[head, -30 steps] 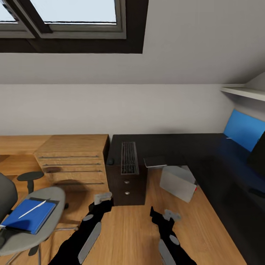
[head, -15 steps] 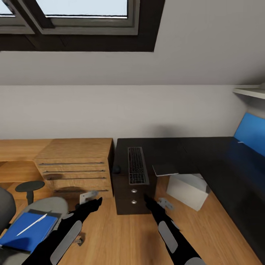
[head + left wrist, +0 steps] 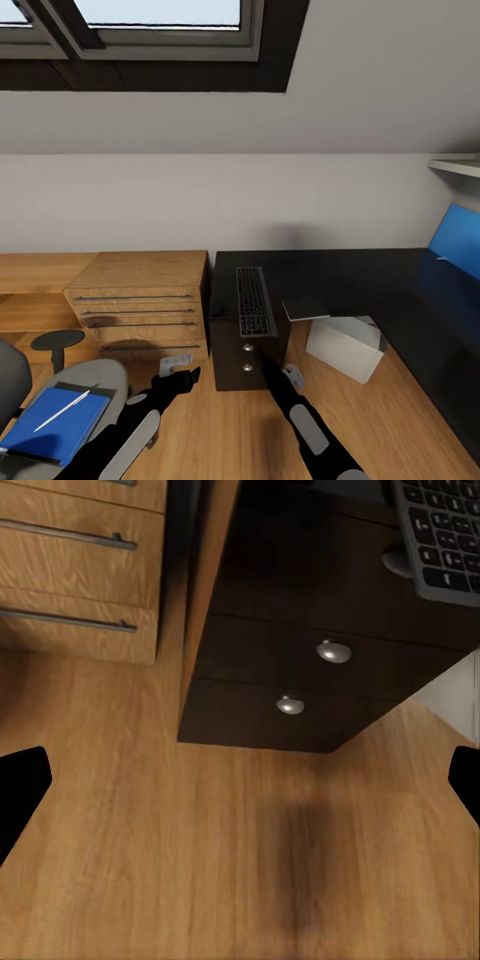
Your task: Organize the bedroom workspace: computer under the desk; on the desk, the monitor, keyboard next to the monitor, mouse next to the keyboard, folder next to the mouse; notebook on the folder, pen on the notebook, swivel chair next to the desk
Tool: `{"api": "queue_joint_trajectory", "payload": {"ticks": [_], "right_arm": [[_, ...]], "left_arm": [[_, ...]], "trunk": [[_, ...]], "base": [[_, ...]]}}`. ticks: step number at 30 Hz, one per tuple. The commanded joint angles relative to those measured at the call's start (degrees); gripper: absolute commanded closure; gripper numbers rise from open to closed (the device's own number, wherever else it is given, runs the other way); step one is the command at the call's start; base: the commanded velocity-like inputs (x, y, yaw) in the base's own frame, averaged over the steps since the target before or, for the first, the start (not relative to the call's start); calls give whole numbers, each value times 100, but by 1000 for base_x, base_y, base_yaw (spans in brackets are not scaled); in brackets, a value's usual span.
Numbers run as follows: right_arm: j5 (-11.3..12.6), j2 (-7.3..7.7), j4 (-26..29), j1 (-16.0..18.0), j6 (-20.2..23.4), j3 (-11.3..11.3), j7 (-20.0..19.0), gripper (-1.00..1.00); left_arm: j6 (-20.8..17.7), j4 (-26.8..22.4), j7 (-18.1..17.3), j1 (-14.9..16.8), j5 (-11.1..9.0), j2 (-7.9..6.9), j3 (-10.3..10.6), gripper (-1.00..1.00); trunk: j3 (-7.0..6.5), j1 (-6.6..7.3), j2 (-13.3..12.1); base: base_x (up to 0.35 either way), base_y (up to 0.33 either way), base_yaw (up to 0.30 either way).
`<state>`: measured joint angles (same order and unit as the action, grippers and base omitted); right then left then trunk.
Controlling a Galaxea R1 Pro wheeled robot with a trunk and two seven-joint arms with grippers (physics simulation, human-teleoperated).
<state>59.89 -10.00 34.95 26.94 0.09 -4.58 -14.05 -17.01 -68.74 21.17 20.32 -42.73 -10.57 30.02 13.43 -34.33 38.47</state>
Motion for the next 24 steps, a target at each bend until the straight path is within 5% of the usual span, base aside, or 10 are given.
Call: {"api": "queue_joint_trajectory", "payload": {"ticks": [1,3,7,13,17,24], "right_arm": [[187,0,-1,4,8,-8,-40,-100],[557,23,3,4,11,-20,-95,-100],[761,64,6,4,-25,-24,-123,-100],[824,69,11,-3,-20,-32,-144,-100],[855,56,25,-4,0,-23,-149,-100],[859,62,32,-5,15,-19,-146,-100]], "left_arm": [[-6,-12,52,7,-59,-7,18,-100],[-5,-16,56,7,-86,-7,6,-100],[-8,-22,133,7,-107,-7,-27,-100],[-8,-60,643,7,-323,-7,-17,-100],[-12,-75,761,7,-553,-13,-27,-100],[-13,-85,789,7,-646,-10,-22,-100]], "trunk": [[27,-24,50],[63,-68,130],[135,-156,290],[243,-288,531],[315,-376,691],[440,-529,972]], "base": [[0,1,0],[0,0,0],[0,0,0],[0,0,0],[0,0,0],[0,0,0]]}}
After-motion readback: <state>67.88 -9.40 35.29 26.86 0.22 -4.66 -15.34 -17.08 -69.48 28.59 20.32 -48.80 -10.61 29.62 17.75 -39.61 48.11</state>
